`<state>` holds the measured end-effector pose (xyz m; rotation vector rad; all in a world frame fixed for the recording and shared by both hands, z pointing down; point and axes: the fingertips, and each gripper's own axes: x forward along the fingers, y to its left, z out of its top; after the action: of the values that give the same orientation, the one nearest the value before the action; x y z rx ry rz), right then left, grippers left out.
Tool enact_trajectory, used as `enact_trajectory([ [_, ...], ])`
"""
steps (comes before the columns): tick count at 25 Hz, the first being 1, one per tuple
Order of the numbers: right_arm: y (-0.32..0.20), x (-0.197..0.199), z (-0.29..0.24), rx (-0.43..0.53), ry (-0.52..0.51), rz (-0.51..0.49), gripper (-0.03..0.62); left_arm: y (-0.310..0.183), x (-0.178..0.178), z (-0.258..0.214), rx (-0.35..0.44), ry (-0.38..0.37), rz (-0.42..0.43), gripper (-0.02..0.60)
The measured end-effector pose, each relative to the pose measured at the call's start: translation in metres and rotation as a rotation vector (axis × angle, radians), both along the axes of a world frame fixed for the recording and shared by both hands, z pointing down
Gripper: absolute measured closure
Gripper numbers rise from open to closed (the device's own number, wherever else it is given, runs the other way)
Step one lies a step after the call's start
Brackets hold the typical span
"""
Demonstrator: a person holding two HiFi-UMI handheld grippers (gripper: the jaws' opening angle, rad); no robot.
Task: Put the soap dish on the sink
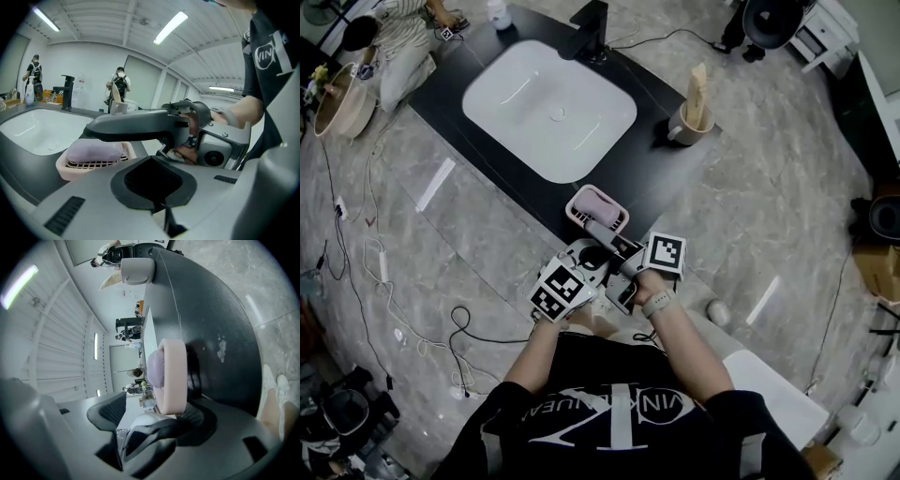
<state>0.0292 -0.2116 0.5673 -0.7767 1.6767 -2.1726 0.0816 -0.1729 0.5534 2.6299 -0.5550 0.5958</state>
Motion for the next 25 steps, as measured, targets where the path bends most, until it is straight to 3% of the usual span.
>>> enact_trajectory([
  [18, 0.039, -0.003, -0.004, -0.017, -0.04, -0.036, 0.288, -0.002, -0.013, 0.008, -0.091, 0.006, -0.109, 0.568],
  [25, 0.041, 0.009, -0.011, 0.057, -0.046, -0.049, 0.289, -0.011, -0.028, -0.008, -0.115, 0.144, -0.202, 0.568],
])
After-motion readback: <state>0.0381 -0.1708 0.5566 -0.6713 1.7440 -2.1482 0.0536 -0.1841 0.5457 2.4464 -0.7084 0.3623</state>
